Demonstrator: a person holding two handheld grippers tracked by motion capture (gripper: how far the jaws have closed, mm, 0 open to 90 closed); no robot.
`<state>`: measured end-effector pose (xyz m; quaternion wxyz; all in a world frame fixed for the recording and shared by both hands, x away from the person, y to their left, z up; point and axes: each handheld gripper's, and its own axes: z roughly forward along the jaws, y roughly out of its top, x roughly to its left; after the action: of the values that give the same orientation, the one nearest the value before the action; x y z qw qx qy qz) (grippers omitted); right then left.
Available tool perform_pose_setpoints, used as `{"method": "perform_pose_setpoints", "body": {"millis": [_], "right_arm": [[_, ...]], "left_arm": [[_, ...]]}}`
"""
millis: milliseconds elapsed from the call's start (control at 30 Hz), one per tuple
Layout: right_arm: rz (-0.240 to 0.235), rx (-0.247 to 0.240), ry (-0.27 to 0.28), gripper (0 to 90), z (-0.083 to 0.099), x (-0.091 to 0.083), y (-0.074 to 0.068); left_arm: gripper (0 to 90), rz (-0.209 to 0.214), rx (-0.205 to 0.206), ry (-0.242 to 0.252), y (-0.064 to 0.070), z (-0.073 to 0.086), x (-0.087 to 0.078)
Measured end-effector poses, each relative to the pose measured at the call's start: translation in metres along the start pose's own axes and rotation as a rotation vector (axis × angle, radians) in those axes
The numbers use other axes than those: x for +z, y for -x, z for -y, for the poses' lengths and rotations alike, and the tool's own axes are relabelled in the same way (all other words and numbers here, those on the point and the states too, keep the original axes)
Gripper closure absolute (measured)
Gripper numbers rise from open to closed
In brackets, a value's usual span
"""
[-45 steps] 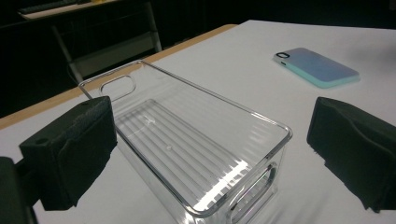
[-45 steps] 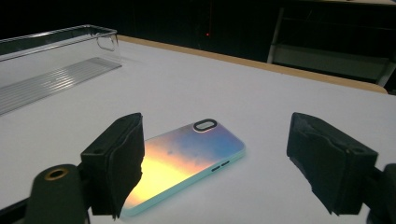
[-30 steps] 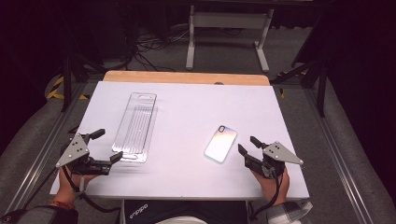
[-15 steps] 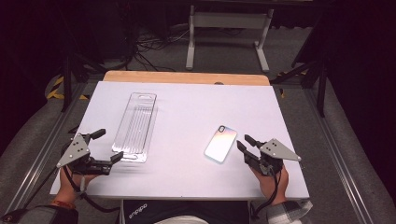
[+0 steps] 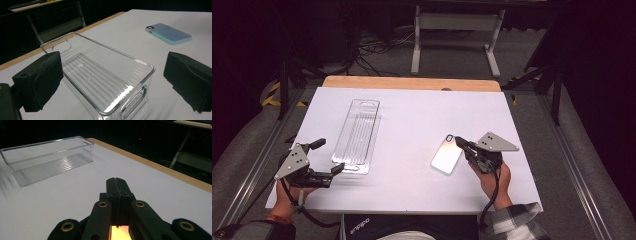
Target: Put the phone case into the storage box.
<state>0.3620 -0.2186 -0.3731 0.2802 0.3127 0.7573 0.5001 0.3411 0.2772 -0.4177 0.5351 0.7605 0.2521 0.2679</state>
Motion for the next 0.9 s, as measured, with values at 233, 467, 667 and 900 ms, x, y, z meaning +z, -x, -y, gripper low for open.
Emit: {"method": "perform_pose_setpoints", "body": {"millis": [233, 467, 667, 900], "right_arm": [[-0.141, -0.025, -0.120, 90.0, -0.005, 0.049, -0.008], [-0.205, -0.051, -0.265, 90.0, 0.004, 0.083, -0.018], [-0.235, -0.048, -0.383, 90.0, 0.020, 0.101, -0.020], [-0.231, -0.043, -0.460, 90.0, 0.032, 0.109, -0.019]], "left_arm": [[3.3, 0.001, 0.004, -0.002, 0.001, 0.000, 0.001], [3.5, 0.006, 0.008, -0.001, 0.001, 0.001, 0.001], [3.5, 0.009, 0.018, -0.006, 0.001, 0.001, 0.001], [3.5, 0.014, 0.009, -0.009, 0.001, 0.002, 0.003]]}}
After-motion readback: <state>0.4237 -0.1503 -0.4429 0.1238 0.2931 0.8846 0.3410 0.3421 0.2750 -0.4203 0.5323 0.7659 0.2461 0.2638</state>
